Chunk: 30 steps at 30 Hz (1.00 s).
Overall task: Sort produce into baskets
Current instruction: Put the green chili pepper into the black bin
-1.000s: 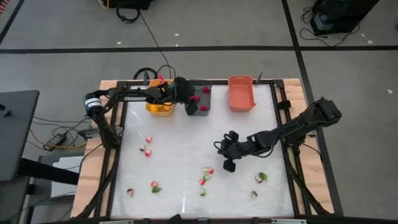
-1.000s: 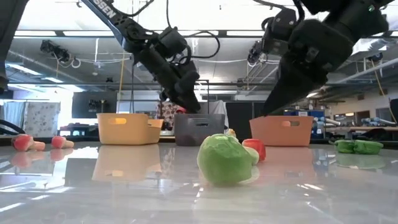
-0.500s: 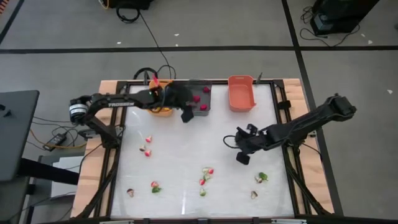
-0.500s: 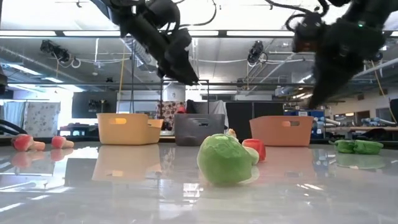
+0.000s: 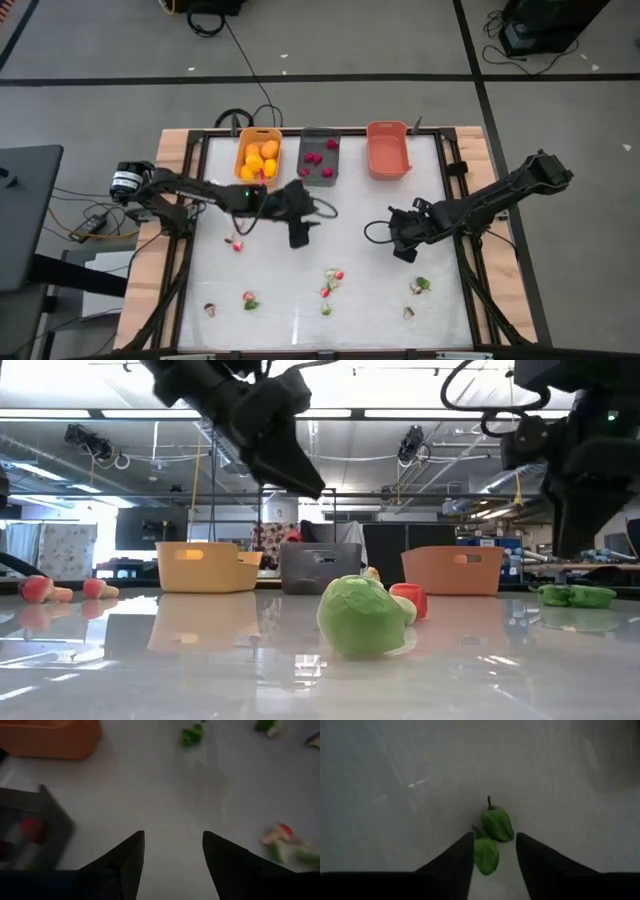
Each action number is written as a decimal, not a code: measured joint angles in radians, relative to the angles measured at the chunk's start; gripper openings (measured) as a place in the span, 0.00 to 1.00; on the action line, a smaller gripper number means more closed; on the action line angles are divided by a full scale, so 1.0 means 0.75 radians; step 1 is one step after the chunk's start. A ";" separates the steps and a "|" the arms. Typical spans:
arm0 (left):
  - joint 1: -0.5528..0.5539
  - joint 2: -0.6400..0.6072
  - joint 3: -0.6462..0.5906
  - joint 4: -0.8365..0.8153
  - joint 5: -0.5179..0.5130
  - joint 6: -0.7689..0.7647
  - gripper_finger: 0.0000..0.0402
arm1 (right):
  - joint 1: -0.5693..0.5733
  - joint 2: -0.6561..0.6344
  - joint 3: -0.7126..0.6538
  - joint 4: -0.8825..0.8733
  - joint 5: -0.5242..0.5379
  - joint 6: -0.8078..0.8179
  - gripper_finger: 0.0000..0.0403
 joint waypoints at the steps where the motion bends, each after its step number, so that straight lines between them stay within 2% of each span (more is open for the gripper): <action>1: -0.018 0.000 -0.023 0.029 0.000 -0.024 0.52 | 0.001 0.009 -0.003 -0.003 -0.017 0.042 0.44; 6: -0.090 0.000 -0.133 0.123 -0.025 -0.128 0.52 | 0.028 0.047 -0.051 0.004 -0.075 0.145 0.48; 13: -0.177 0.000 -0.251 0.172 -0.130 -0.249 0.52 | 0.038 0.059 -0.156 0.135 -0.075 0.173 0.43; 18: -0.215 0.000 -0.316 0.175 -0.204 -0.320 0.52 | 0.016 0.060 -0.185 0.207 -0.104 0.170 0.33; 23: -0.240 0.000 -0.348 0.228 -0.243 -0.378 0.52 | 0.005 0.059 -0.185 0.250 -0.121 0.165 0.15; 26: -0.259 0.006 -0.388 0.377 -0.273 -0.375 0.52 | 0.014 0.059 -0.185 0.347 -0.096 0.146 0.05; 30: -0.287 0.033 -0.451 0.613 -0.301 -0.371 0.52 | 0.035 0.059 -0.185 0.609 -0.060 0.071 0.04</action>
